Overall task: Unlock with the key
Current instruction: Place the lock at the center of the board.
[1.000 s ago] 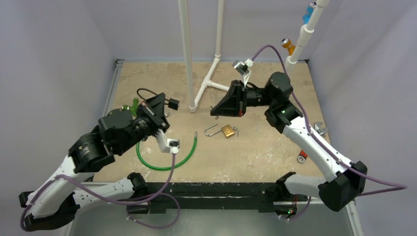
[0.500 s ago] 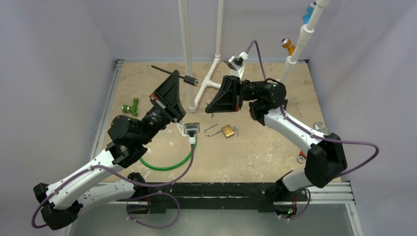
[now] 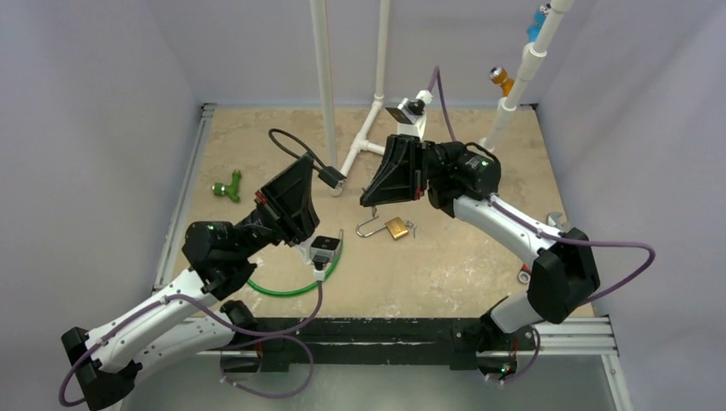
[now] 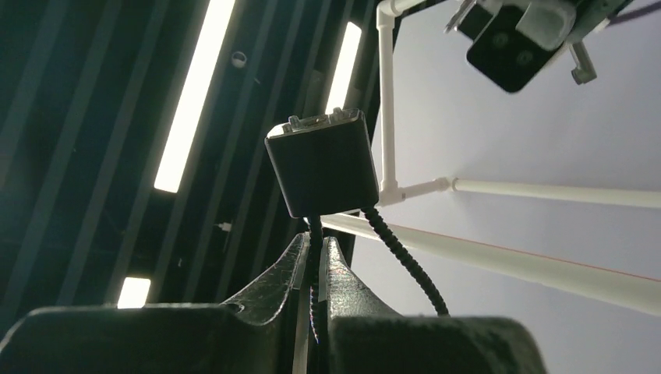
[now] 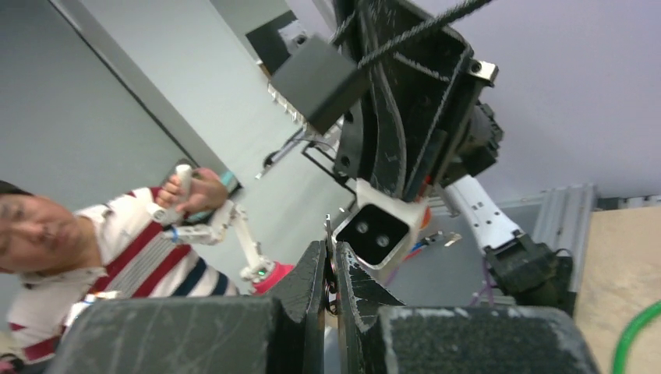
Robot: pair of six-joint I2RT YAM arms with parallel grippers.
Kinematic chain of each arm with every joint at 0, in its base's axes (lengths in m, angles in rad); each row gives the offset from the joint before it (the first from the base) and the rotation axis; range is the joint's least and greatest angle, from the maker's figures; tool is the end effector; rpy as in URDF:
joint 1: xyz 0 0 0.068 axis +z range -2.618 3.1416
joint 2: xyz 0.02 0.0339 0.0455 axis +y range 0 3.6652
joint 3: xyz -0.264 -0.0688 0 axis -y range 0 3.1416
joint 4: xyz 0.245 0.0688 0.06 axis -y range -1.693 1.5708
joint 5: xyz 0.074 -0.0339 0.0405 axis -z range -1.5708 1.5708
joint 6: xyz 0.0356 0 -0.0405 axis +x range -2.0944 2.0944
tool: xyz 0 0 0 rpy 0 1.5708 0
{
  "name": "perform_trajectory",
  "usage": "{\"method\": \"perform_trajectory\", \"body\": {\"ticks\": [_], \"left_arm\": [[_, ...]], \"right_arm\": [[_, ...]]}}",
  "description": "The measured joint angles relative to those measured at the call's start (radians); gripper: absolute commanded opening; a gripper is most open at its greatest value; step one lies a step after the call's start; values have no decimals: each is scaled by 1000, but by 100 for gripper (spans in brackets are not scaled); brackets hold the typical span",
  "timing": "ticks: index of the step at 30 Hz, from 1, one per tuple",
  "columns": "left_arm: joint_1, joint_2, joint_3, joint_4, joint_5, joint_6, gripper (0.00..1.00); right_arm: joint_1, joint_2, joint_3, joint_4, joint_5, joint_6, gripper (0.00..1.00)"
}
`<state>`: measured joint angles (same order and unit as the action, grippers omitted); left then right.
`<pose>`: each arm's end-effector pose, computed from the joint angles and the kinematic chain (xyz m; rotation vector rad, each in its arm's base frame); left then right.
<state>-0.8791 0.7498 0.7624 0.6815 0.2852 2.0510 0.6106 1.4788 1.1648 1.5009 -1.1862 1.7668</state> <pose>0.0906 -0.1251 0.4257 0.9321 -0.1807 0.9624 0.2105 0.1876 0.4388 -1.0403 1.2055 2.2170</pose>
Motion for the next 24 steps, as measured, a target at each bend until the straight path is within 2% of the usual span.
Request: {"method": "perform_trajectory", "body": {"ticks": [5, 12, 19, 24], "left_arm": [[22, 2, -38, 14, 95, 0, 0], [30, 0, -51, 32, 130, 0, 0], [56, -12, -109, 41, 108, 0, 0], [61, -25, -255, 100, 58, 0, 0]], "right_arm": [[38, 65, 19, 19, 27, 134, 0], [57, 77, 16, 18, 39, 209, 0], [10, 24, -66, 20, 15, 214, 0], [-105, -26, -210, -2, 6, 84, 0]]}}
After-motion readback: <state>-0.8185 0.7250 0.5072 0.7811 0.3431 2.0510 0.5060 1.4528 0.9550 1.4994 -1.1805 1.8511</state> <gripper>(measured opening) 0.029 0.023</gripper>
